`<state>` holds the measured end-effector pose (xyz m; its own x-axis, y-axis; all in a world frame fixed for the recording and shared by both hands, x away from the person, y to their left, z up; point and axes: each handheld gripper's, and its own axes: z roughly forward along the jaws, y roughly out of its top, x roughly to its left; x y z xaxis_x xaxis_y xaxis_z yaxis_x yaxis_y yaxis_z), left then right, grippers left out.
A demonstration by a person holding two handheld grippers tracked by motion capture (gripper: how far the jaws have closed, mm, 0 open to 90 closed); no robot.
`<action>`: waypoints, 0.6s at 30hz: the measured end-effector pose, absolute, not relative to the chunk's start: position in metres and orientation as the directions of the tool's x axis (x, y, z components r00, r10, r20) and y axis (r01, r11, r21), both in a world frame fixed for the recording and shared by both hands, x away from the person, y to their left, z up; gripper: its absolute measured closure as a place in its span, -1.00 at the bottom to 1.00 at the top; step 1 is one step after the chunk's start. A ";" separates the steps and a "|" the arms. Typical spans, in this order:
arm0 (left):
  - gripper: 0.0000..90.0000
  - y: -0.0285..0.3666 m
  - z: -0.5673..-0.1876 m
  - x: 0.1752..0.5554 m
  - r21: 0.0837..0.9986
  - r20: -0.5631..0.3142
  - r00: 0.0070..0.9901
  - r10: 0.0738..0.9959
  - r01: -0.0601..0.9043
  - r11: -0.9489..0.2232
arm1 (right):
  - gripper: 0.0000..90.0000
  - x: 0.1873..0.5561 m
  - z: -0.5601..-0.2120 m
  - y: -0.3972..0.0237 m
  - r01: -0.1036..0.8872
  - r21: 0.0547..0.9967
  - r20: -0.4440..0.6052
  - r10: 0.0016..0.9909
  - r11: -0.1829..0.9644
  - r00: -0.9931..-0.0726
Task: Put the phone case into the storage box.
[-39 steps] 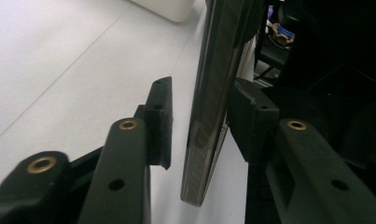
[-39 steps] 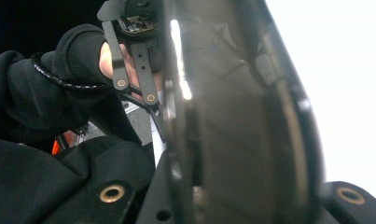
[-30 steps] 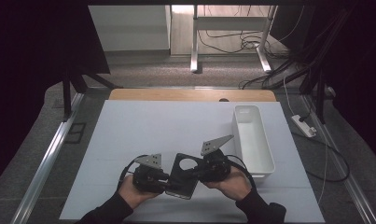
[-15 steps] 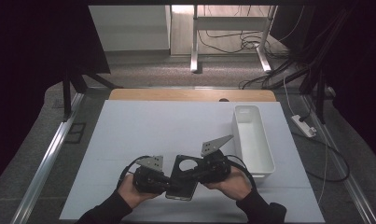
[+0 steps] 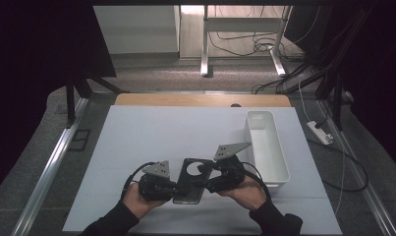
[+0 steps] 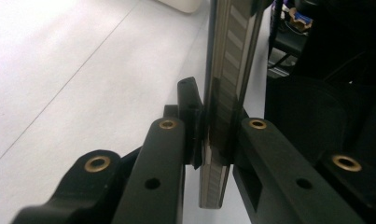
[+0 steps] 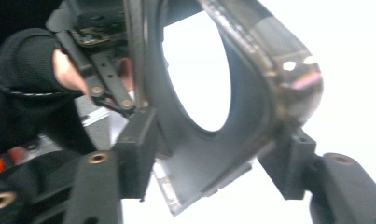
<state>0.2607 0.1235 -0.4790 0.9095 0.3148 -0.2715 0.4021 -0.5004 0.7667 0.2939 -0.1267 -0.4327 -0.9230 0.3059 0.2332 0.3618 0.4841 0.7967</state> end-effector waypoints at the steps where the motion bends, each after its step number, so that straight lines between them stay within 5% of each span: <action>1: 0.87 0.124 -0.479 0.261 0.764 -0.272 0.906 0.323 0.407 -0.500 | -0.25 0.294 -0.432 -0.127 0.356 0.800 0.218 0.318 0.483 -0.923; 11: 0.87 0.124 -0.480 0.261 0.751 -0.233 0.878 0.417 0.435 -0.496 | -0.85 0.295 -0.428 -0.132 0.347 0.813 0.114 0.455 0.468 -0.883; 18: 0.87 0.125 -0.479 0.262 0.751 -0.210 0.853 0.478 0.454 -0.479 | -1.00 0.297 -0.426 -0.135 0.328 0.816 0.058 0.497 0.476 -0.866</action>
